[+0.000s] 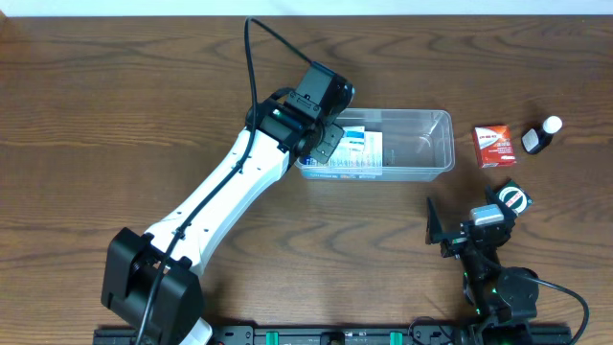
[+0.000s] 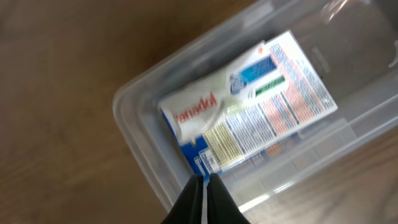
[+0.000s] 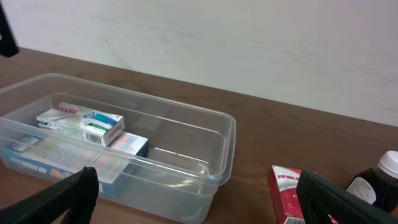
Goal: Pack container
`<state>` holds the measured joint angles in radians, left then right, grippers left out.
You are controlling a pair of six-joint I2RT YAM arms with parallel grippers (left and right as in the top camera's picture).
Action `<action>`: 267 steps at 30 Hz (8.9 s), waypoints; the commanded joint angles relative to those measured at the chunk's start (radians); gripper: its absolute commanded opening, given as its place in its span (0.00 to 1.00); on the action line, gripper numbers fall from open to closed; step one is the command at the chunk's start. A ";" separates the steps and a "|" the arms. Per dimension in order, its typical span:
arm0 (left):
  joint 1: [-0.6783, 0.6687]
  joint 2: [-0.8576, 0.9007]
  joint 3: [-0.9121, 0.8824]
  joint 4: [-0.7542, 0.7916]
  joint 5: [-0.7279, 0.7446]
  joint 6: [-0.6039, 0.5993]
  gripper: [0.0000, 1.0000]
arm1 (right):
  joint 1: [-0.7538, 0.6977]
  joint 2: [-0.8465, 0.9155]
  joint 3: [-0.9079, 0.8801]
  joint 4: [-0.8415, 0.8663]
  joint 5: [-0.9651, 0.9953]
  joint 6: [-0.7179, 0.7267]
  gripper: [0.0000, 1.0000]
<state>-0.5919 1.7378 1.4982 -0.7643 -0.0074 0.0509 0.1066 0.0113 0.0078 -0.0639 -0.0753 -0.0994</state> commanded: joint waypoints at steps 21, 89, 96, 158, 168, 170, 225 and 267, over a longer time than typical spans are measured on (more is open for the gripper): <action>-0.003 0.130 -0.006 -0.100 0.023 -0.315 0.06 | -0.016 -0.004 -0.002 -0.004 -0.003 -0.014 0.99; 0.842 -0.126 0.110 -0.110 -0.121 -0.304 0.98 | -0.016 -0.003 -0.002 -0.004 -0.003 -0.014 0.99; 0.842 -0.126 0.110 -0.110 -0.121 -0.304 0.98 | -0.016 -0.003 -0.002 -0.001 -0.003 -0.014 0.99; 0.842 -0.126 0.110 -0.110 -0.121 -0.304 0.98 | -0.378 1.858 1.404 -0.819 0.016 -0.201 0.96; 0.842 -0.126 0.110 -0.110 -0.121 -0.304 0.98 | -0.377 1.946 1.403 -0.717 0.023 -0.159 0.99; 0.842 -0.126 0.110 -0.110 -0.121 -0.304 0.98 | -0.371 1.952 1.403 -0.700 0.023 -0.159 0.99; 0.842 -0.126 0.110 -0.110 -0.121 -0.304 0.98 | -0.322 2.036 1.270 -0.530 0.087 -0.140 0.74; 0.842 -0.126 0.110 -0.110 -0.121 -0.304 0.98 | 0.080 1.533 1.389 -0.749 0.064 0.284 0.67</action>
<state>0.2470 1.6112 1.6047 -0.8715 -0.1127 -0.2584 0.1329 1.5379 1.3849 -0.8143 -0.0097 0.0994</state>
